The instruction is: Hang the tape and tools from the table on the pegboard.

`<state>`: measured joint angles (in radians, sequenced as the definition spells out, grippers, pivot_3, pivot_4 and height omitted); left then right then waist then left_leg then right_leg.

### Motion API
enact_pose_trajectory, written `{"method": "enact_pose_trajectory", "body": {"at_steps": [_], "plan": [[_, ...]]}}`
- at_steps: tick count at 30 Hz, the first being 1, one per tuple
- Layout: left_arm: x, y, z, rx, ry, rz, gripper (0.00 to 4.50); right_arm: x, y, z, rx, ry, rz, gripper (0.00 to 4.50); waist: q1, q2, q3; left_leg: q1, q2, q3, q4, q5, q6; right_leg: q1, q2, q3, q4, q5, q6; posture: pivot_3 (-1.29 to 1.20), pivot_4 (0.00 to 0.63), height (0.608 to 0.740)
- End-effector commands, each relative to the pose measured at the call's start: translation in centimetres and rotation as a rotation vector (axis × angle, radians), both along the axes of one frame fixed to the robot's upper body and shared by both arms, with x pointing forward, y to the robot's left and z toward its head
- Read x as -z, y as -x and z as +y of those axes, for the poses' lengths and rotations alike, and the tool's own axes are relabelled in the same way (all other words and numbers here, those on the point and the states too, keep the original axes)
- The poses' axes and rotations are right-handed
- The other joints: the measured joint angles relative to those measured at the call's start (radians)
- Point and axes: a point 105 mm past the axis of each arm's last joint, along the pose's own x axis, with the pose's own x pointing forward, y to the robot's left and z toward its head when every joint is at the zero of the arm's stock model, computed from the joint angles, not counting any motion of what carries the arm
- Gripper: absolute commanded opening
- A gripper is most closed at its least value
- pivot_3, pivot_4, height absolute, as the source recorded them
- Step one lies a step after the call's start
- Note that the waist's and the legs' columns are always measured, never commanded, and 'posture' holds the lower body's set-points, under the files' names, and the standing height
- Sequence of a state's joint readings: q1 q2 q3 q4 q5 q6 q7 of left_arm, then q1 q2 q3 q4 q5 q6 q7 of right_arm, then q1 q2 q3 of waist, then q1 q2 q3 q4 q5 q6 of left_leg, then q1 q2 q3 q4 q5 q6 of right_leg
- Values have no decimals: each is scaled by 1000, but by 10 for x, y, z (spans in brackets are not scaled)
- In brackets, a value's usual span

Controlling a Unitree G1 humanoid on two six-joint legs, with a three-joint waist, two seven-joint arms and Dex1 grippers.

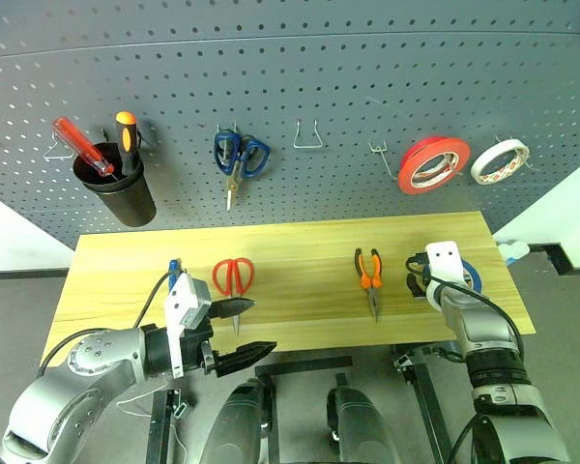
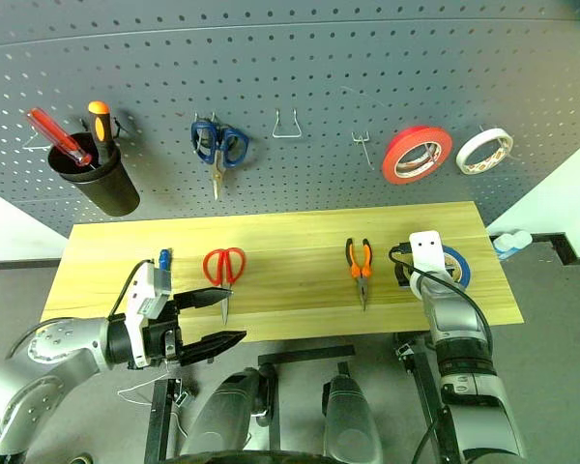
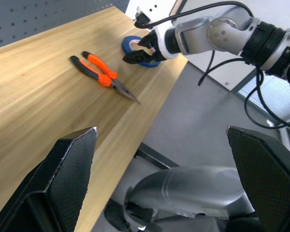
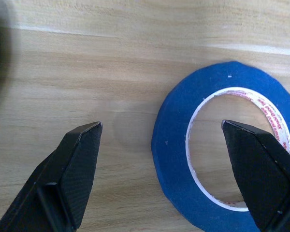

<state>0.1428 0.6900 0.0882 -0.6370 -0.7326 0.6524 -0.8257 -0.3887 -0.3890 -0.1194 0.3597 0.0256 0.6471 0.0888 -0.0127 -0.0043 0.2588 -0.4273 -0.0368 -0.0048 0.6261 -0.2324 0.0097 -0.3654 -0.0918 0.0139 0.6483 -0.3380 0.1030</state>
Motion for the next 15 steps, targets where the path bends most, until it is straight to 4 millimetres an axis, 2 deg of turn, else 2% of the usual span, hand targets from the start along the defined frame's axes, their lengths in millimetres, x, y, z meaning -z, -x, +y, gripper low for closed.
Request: {"method": "enact_pose_trajectory", "body": {"at_steps": [1, 12, 15], "plan": [[-7, 4, -2, 21, 6, -20, 4478, 0, 1, 0, 5, -29, 12, 4139, 0, 0, 1, 0, 0, 0, 0, 0, 0, 0, 0, 0, 0, 0, 0, 87, 291, 740], [-8, 4, -2, 29, 2, -19, 4478, 7, 7, 1, -9, -65, 62, 4139, 0, 0, 2, 0, 0, 0, -1, 0, 0, 0, 0, 0, -1, 0, 0, 87, 290, 740], [-9, 4, -3, 31, 4, -21, 4500, 3, 6, 3, -16, -69, 50, 3578, 0, 0, 2, 0, 0, 0, -1, 0, 0, 0, 0, 0, -1, 0, 0, 87, 291, 740]]}}
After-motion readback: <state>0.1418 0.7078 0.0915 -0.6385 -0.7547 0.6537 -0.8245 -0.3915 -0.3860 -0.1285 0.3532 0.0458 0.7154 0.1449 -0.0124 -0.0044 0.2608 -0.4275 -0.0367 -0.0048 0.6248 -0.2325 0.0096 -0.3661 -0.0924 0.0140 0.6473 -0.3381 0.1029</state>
